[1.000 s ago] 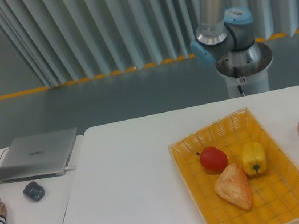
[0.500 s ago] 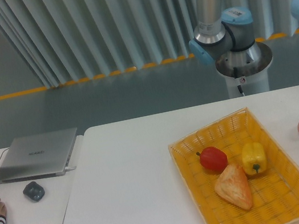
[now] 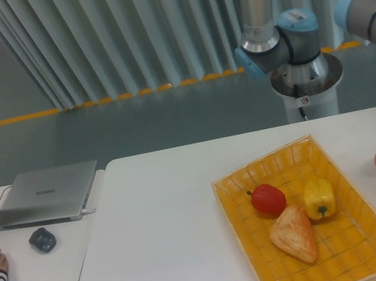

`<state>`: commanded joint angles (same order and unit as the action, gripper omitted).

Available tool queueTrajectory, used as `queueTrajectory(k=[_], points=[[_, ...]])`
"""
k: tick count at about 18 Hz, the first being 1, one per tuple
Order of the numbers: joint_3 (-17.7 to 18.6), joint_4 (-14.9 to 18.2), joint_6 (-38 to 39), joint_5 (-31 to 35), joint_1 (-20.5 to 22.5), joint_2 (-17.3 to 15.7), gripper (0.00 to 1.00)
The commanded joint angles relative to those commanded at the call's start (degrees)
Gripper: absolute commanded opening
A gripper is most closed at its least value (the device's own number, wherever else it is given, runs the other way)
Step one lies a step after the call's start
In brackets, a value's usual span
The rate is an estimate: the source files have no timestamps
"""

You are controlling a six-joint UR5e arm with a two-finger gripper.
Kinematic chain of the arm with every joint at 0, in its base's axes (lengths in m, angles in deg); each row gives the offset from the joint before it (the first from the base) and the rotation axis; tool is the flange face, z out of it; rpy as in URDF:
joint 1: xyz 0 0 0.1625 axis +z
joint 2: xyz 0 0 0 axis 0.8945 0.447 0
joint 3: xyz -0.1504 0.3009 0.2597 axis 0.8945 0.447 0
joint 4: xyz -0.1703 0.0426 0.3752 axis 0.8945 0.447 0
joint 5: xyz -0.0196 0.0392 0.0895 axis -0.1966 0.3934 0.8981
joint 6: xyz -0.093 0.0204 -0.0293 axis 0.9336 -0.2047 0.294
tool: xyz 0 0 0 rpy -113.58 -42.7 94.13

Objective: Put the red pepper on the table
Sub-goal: 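Move the gripper down into the basket over the red pepper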

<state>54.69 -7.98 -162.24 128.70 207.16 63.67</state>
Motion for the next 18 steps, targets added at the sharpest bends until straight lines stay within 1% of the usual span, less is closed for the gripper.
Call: queueTrajectory(k=[3, 6, 7, 9, 13, 18], points=[[0.09, 0.61, 0.09, 0.18, -2.81, -0.8, 1.0], [0.09, 0.18, -0.61, 1.66, -6.59, -0.8, 1.0], [0.09, -0.08, -0.88, 3.67, -8.78, -0.62, 1.0], [-0.17, -0.26, -0.79, 5.53, -11.6, -0.36, 1.0], [-0.18, -0.17, -1.32, 8.43, -15.56, 0.17, 1.0], [0.35, 0.09, -0.62, 9.05, -21.09, 1.31, 1.0]])
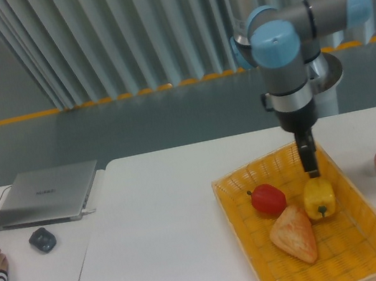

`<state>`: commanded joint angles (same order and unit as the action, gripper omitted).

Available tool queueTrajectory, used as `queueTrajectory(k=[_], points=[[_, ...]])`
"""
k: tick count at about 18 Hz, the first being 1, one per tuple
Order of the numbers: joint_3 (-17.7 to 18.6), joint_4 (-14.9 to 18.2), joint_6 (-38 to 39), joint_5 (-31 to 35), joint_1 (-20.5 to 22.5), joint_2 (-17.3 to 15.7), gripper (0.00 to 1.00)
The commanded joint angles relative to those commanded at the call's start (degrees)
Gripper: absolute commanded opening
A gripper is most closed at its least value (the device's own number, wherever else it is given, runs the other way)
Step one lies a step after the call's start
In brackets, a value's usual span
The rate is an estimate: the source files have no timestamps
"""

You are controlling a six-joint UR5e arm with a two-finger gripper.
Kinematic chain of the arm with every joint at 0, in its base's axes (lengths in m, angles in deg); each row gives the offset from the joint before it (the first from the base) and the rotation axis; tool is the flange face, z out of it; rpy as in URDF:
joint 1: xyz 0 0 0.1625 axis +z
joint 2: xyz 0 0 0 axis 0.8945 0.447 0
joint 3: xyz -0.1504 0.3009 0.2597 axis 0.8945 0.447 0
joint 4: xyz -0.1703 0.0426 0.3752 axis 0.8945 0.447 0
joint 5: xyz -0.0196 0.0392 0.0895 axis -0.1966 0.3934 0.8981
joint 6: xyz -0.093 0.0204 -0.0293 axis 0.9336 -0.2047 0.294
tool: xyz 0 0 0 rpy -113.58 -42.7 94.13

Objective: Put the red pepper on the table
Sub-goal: 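Move the gripper down into the basket over the red pepper, then close the gripper around the red pepper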

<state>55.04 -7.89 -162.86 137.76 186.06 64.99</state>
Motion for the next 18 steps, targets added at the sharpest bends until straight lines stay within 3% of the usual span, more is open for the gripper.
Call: queueTrajectory(k=[6, 14, 18], points=[[1.14, -0.35, 0.09, 4.66, -5.89, 2.46, 1.0], [1.76, -1.49, 0.26, 4.92, -8.01, 5.71, 1.0], [2.29, -3.6, 0.26, 5.8, -9.15, 7.29, 1.0]])
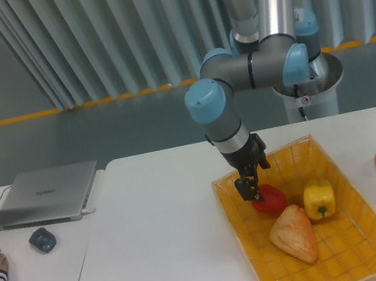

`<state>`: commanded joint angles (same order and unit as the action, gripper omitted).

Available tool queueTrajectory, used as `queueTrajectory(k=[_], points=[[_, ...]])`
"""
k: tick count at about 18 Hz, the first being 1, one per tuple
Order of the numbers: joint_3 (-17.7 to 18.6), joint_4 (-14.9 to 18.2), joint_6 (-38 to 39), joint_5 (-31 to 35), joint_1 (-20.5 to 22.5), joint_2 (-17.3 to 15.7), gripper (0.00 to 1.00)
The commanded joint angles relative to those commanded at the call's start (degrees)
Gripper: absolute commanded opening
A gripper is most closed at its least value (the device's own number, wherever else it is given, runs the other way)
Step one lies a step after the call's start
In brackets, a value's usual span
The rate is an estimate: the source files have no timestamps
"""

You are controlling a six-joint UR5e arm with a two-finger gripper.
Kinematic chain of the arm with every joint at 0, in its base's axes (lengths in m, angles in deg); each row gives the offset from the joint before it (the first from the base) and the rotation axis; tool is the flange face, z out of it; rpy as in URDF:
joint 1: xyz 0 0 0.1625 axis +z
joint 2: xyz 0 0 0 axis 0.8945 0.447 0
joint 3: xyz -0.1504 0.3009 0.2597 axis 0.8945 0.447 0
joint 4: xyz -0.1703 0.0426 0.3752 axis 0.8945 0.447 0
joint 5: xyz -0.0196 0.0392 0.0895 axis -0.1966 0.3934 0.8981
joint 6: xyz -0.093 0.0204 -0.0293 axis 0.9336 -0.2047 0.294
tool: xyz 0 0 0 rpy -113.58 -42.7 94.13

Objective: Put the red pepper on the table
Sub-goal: 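Close the gripper around the red pepper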

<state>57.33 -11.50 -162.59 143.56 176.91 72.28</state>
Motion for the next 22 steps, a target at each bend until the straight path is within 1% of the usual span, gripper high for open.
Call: queueTrajectory(k=[8, 14, 17, 20, 21, 22], points=[[0.0, -0.52, -0.17, 1.41, -0.09, 2.29, 1.0], [0.26, -1.05, -0.09, 1.49, -0.53, 2.9, 1.0], [1.23, -2.46, 0.0, 1.49, -0.61, 2.9, 1.0], [1.41, -2.46, 0.0, 1.49, -0.7, 3.17, 1.0], [1.41, -2.46, 0.0, 1.58, -0.7, 3.17, 0.97], [1.41, -2.46, 0.09, 1.58, -0.7, 3.17, 0.9]])
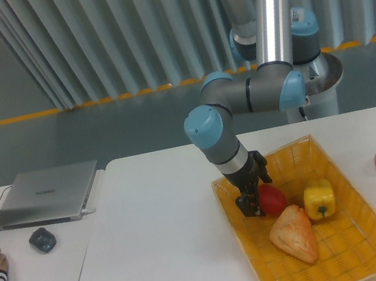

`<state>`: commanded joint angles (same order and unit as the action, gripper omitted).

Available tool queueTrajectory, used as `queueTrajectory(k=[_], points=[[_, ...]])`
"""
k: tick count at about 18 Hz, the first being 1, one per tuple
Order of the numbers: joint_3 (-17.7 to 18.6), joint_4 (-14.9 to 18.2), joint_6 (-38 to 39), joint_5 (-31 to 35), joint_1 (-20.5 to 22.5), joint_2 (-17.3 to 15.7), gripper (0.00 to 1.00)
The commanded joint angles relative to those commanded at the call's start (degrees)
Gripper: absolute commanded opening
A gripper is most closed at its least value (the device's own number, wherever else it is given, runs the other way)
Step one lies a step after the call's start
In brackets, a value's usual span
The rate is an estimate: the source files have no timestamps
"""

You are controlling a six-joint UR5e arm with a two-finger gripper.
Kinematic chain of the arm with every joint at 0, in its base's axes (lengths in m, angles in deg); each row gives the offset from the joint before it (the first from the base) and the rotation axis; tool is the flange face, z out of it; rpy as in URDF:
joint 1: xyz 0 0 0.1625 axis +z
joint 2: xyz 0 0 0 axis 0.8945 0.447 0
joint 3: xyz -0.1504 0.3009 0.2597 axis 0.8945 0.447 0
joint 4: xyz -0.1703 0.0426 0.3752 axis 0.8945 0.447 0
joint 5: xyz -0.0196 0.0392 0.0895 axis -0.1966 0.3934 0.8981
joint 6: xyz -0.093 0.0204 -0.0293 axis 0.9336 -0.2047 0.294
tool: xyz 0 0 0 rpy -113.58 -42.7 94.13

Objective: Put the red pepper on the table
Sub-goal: 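Close the gripper around the red pepper, then lift the red pepper up out of the basket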

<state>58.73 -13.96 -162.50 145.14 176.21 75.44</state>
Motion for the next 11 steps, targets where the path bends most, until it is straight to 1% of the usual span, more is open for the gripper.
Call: queueTrajectory(k=[1, 3, 4, 5, 8, 11], points=[[0.0, 0.0, 0.0, 0.09, 0.0, 0.0, 0.88], [0.0, 0.0, 0.09, 0.18, 0.0, -0.09, 0.77], [0.0, 0.0, 0.7, 0.26, 0.0, 0.0, 0.71], [-0.09, 0.0, 2.36, 0.18, 0.0, 0.0, 0.61], [-0.09, 0.0, 3.43, 0.18, 0.0, -0.35, 0.53], [-0.88, -0.09, 5.09, 0.0, 0.09, -0.79, 0.45]])
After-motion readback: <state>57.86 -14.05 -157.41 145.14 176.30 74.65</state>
